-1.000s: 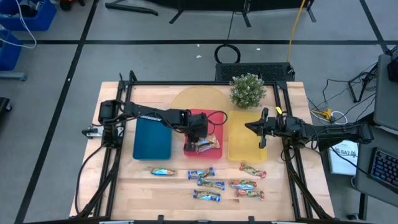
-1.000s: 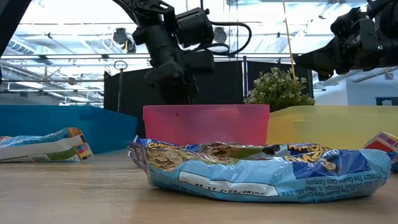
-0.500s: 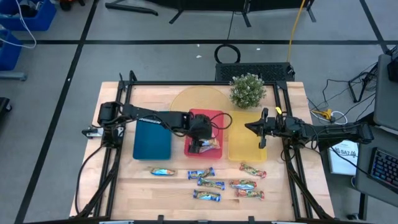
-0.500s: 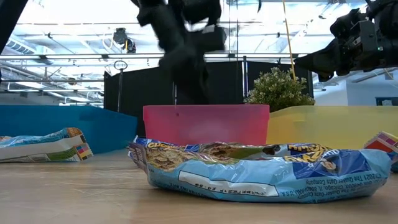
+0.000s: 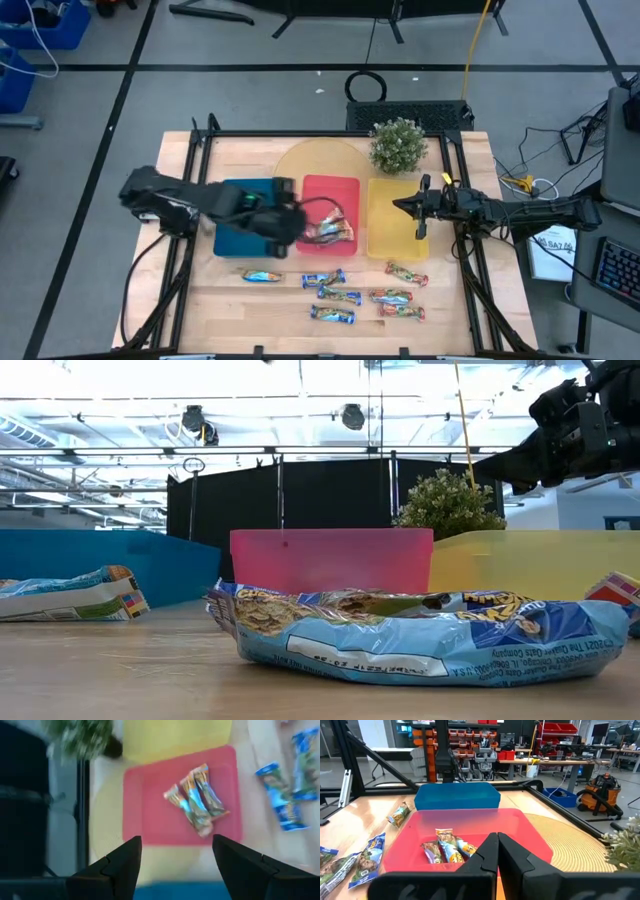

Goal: Pick and place Granola Bars by type
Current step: Put the yellow granola bar into the red bin

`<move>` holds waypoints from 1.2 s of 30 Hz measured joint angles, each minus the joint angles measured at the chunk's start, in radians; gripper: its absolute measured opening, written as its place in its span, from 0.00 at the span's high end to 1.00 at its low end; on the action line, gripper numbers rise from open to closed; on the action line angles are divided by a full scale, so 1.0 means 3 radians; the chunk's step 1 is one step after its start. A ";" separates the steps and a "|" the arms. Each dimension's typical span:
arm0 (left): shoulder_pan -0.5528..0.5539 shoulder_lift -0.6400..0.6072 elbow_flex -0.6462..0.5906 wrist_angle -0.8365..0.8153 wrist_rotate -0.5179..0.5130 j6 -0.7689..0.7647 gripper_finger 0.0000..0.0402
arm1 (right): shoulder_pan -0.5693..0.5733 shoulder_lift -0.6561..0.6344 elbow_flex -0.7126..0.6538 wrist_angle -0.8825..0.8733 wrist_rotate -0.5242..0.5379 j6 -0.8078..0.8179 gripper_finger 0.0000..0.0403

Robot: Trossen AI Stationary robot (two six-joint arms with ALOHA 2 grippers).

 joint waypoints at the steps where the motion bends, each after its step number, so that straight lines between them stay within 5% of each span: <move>1: -0.0055 -0.0093 -0.0010 -0.0160 0.0000 -0.0241 0.38 | 0.0000 0.0000 0.0000 0.0014 -0.0001 0.0000 1.00; 8: -0.0410 -0.0661 -0.0555 -0.1001 0.0174 -0.2024 0.58 | 0.0000 -0.0001 -0.0001 0.0020 0.0004 0.0017 1.00; 15: -0.1172 -0.1093 -0.1620 -0.0534 0.0268 -0.3035 0.97 | 0.0000 0.0005 0.0000 -0.0007 0.0006 0.0081 1.00; 20: -0.1585 -0.1107 -0.2296 0.0519 0.0198 -0.3088 0.95 | 0.0000 0.0034 -0.0001 -0.0008 0.0008 0.0146 1.00; 25: -0.1611 -0.1073 -0.2785 0.1372 -0.0048 -0.3075 0.95 | 0.0000 0.0034 -0.0001 0.0002 0.0008 0.0183 1.00; 32: -0.1577 -0.1079 -0.3035 0.1651 0.0372 -0.3095 0.94 | 0.0000 0.0037 -0.0001 -0.0011 0.0008 0.0253 1.00; 36: -0.1587 -0.1079 -0.3135 0.1807 0.0553 -0.3175 0.85 | 0.0000 0.0053 0.0000 -0.0045 0.0008 0.0226 1.00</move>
